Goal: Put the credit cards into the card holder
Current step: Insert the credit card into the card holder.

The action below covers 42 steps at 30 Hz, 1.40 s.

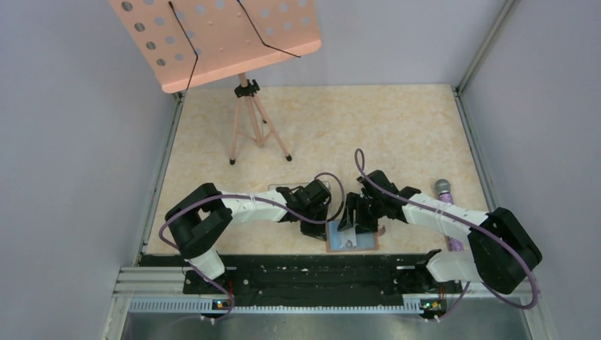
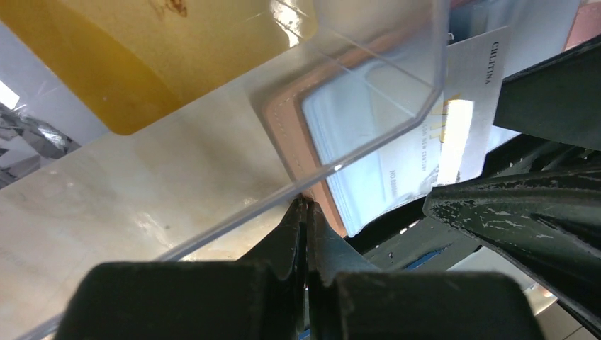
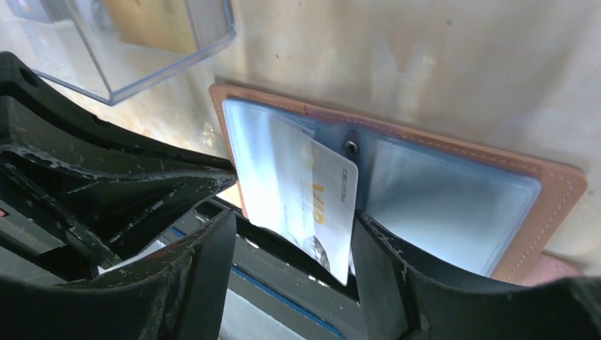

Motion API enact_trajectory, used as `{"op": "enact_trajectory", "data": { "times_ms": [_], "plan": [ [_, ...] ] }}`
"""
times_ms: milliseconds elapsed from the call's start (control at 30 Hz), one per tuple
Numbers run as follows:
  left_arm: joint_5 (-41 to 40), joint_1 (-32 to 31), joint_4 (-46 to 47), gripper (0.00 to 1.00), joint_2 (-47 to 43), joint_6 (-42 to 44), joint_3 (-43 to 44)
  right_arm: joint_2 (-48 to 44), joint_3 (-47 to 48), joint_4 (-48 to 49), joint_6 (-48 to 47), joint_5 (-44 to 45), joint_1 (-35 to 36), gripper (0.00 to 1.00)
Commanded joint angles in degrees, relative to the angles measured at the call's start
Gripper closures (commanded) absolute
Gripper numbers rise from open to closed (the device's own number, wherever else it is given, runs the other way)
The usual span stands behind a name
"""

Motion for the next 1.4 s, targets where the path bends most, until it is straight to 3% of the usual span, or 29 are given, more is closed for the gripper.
{"op": "enact_trajectory", "data": {
  "times_ms": [0, 300, 400, 600, 700, 867, 967, 1033, 1200, 1367],
  "plan": [
    [0.25, 0.18, -1.72, 1.00, 2.94, -0.91, 0.52, -1.17, 3.27, -5.98, -1.20, 3.73, 1.28, 0.38],
    [0.57, 0.13, -1.74, 1.00, 3.48, -0.85, 1.18, 0.79, 4.17, -8.46, -2.36, 6.47, 2.65, 0.38],
    [0.67, 0.14, -1.74, 1.00, 3.54, -0.77, 1.50, 1.87, 3.86, -5.76, -2.12, 3.92, 3.19, 0.49],
    [1.13, -0.14, -1.73, 1.00, 4.03, -0.58, 2.86, 4.97, 5.51, -2.39, -1.01, 1.55, 5.94, 0.51],
    [1.45, -0.46, -1.74, 1.00, 4.19, -0.55, 3.67, 5.88, 6.16, -0.86, -0.02, 1.01, 7.12, 0.60],
    [1.05, -0.76, -2.02, 1.00, 3.34, -0.60, 4.06, 5.96, 6.16, 0.01, 0.69, 0.99, 7.43, 0.83],
    [-0.40, -0.71, -4.21, 1.00, 2.16, -0.12, 4.34, 5.79, 6.61, -1.52, 0.03, 1.70, 7.39, 0.85],
    [-1.48, -0.47, -4.81, 0.99, 0.81, -0.11, 3.93, 4.98, 6.94, -2.76, -0.31, 2.40, 7.39, 0.79],
    [-2.62, 2.07, -5.98, 0.83, -2.31, 1.00, 2.36, 1.52, 7.80, -5.10, 0.08, 3.39, 7.39, 0.51],
    [-2.72, 6.86, -7.97, 0.71, -2.97, 4.10, 2.79, -1.25, 9.14, -8.13, 0.19, 4.91, 7.41, 0.37]
  ]
}}
